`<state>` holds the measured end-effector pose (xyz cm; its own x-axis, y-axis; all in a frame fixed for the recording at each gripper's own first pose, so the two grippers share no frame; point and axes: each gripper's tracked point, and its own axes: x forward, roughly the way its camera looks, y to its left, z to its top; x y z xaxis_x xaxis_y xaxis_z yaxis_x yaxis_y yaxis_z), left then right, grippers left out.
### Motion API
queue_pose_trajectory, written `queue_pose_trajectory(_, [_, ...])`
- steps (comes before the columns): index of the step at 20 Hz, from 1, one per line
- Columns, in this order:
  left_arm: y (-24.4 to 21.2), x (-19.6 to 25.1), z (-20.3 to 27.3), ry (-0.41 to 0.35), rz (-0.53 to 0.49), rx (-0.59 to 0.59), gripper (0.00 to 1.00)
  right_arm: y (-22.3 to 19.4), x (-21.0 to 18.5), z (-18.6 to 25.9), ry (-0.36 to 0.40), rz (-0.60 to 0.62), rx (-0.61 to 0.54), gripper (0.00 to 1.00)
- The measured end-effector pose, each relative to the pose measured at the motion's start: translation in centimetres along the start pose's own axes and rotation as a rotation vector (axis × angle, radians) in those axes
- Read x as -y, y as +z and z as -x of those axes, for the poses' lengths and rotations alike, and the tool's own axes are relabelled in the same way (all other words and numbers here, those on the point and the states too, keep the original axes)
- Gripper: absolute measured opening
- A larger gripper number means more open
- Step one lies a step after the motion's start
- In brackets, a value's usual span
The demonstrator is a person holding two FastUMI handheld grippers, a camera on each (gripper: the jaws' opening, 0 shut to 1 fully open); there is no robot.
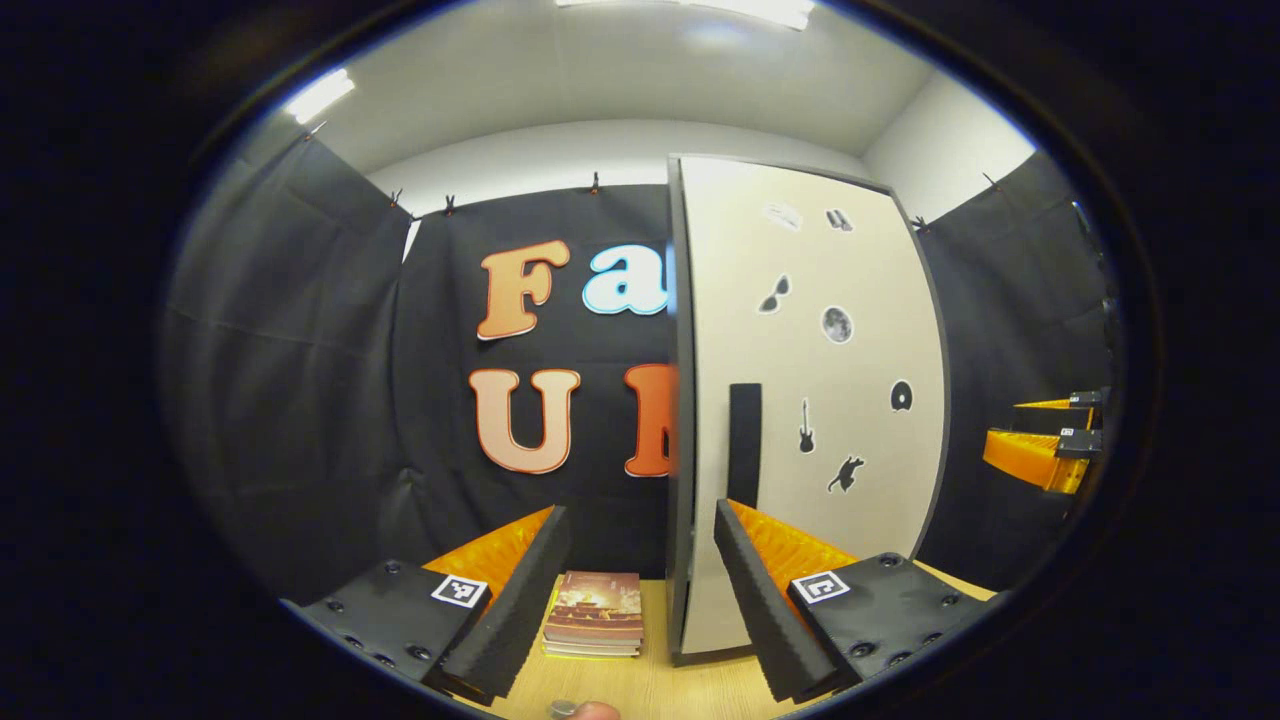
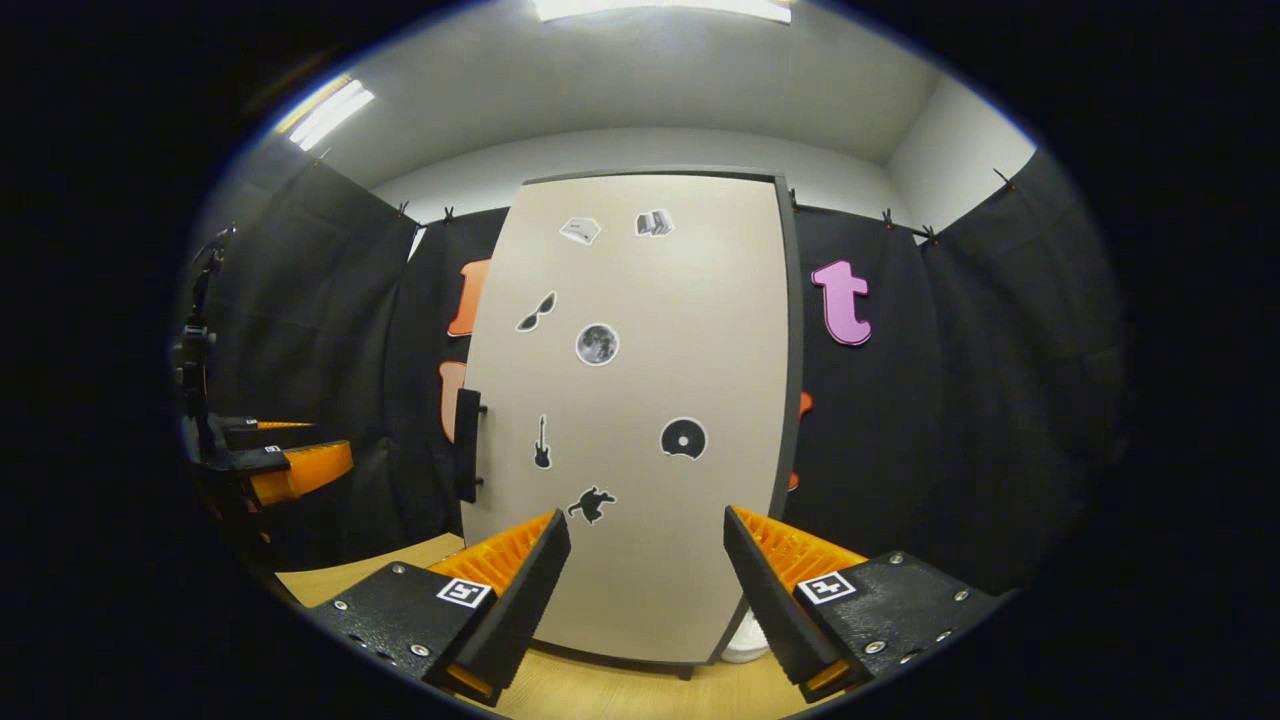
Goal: Open the cabinet door with the right hand, grasp the bottle in the cabinet with the left hand and place it on the coaster, then close the cabinet door with the right hand.
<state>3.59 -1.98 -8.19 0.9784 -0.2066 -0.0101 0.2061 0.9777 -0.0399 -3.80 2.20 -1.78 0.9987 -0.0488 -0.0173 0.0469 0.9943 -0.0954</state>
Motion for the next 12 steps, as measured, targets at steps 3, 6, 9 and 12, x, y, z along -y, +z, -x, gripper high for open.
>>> queue_pose_trajectory(3, [0.6, 3.1, 0.4, -0.047, 0.042, -0.005, 0.94, 1.0, 2.4, 2.1, -0.020, -0.025, 0.021, 0.95])
queue_pose_trajectory(6, [2.1, 4.3, 0.9, -0.046, 0.061, 0.004, 0.95, 2.2, 4.4, 3.1, -0.052, -0.031, 0.034, 0.95])
queue_pose_trajectory(9, [3.6, 4.7, 1.4, -0.038, 0.045, 0.009, 0.95, 2.5, 4.9, 3.3, -0.084, -0.042, 0.040, 0.95])
queue_pose_trajectory(12, [4.9, 4.3, 2.0, -0.034, 0.016, 0.019, 0.95, 2.7, 4.1, 2.6, -0.090, -0.054, 0.072, 0.95])
